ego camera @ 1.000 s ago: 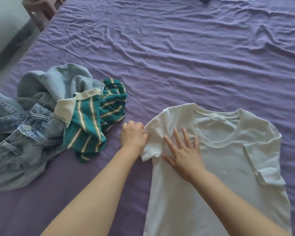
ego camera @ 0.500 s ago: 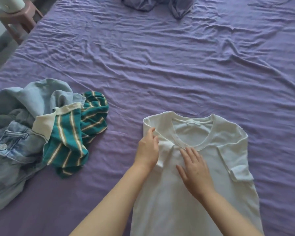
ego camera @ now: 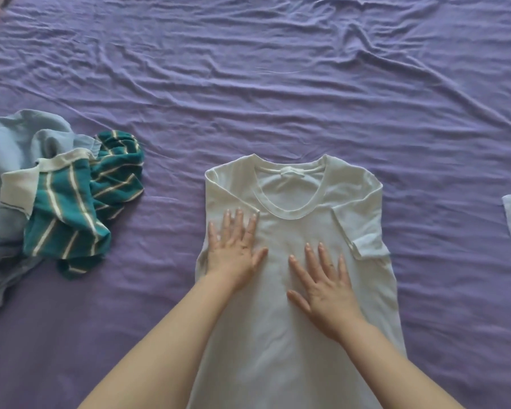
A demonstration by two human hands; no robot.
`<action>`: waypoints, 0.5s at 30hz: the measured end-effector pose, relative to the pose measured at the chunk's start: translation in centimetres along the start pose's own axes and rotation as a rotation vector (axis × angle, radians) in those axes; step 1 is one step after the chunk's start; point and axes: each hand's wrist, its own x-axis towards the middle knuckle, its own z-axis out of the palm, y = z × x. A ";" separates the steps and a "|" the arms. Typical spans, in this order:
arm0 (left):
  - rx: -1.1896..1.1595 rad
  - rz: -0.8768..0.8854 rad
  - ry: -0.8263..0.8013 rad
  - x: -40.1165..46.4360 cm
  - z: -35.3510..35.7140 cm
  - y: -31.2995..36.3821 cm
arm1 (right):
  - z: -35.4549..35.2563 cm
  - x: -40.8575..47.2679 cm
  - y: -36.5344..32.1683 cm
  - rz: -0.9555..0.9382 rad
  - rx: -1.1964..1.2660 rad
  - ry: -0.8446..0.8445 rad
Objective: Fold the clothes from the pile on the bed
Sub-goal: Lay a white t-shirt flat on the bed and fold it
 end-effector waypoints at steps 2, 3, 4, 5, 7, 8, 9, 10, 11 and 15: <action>-0.013 0.051 -0.014 -3.4 0.8 2.1 | 0.2 -2.2 0.0 -0.032 -0.007 -0.005; -0.011 0.081 -0.025 -5.5 1.5 3.2 | 0.4 -3.5 0.0 -0.043 -0.011 0.015; -0.015 0.104 -0.042 -7.6 2.2 4.3 | 0.8 -4.9 0.0 -0.059 -0.023 0.043; -0.028 0.116 -0.065 -9.8 2.8 5.3 | 1.3 -6.4 0.0 -0.068 -0.027 0.065; -0.058 0.149 -0.095 -14.2 3.5 7.2 | 2.5 -9.8 0.2 -0.103 -0.035 0.051; -0.052 0.185 -0.099 -16.4 3.6 7.9 | 3.2 -11.5 0.2 -0.123 -0.037 0.038; -0.059 0.220 -0.120 -18.7 3.8 8.5 | 4.0 -13.3 0.3 -0.140 -0.034 0.020; -0.050 0.258 -0.104 -20.8 4.2 9.0 | 4.5 -14.9 0.2 -0.146 -0.026 -0.009; -0.045 0.279 -0.093 -22.6 4.6 9.4 | 5.0 -16.4 0.2 -0.150 -0.014 -0.041; -0.111 0.236 -0.157 -27.3 5.8 9.8 | 6.9 -20.6 0.0 -0.189 0.053 -0.105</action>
